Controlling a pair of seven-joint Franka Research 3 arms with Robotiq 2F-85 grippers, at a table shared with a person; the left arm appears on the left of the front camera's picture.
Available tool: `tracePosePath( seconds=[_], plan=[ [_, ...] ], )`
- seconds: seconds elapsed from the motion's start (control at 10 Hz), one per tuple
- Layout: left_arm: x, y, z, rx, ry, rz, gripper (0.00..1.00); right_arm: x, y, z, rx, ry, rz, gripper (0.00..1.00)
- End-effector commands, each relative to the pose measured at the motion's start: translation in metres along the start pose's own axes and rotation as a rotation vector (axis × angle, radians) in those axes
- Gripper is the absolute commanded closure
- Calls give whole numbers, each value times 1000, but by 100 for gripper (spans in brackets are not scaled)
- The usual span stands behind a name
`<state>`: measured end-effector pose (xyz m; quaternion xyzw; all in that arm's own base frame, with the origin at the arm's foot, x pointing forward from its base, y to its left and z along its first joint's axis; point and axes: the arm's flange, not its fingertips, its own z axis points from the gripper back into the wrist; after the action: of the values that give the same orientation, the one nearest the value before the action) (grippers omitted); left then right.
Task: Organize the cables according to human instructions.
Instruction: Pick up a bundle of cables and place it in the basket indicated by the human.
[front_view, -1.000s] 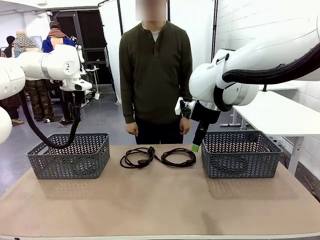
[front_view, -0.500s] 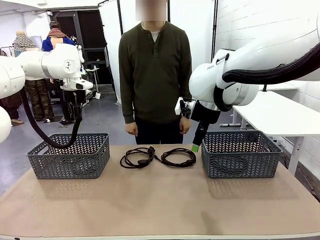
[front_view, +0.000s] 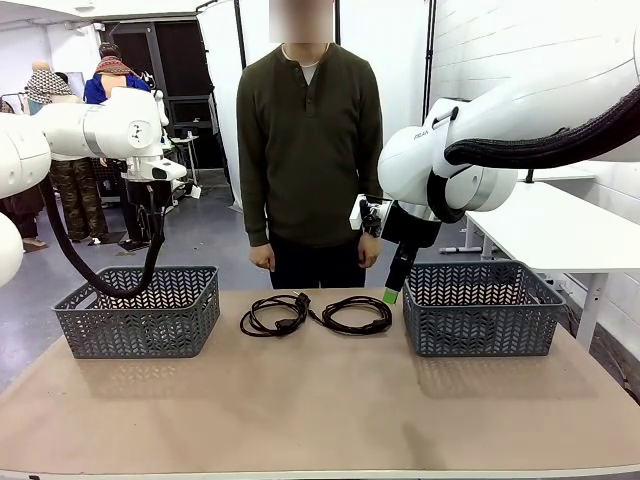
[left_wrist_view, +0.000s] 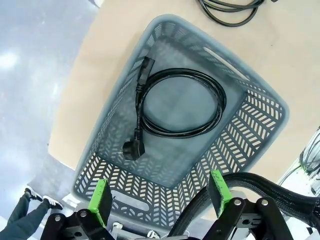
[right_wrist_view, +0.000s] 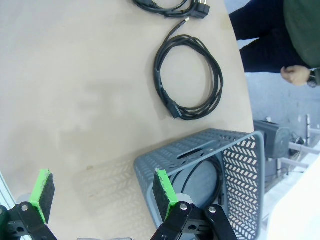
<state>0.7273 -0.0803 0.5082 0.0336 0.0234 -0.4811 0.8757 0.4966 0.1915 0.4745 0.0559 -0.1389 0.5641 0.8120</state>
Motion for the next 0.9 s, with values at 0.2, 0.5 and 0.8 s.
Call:
tracePosePath(
  seconds=[0.2, 0.5, 0.8],
  plan=[
    [-8, -29, 26, -46, 8, 23, 0, 0, -1, 0, 0, 10, 4, 0],
    [-21, -69, 48, -91, 31, 34, 0, 0, -1, 0, 0, 10, 4, 0],
    [-36, -104, 50, -62, -4, 52, 0, 0, -1, 0, 0, 10, 4, 0]
  ],
)
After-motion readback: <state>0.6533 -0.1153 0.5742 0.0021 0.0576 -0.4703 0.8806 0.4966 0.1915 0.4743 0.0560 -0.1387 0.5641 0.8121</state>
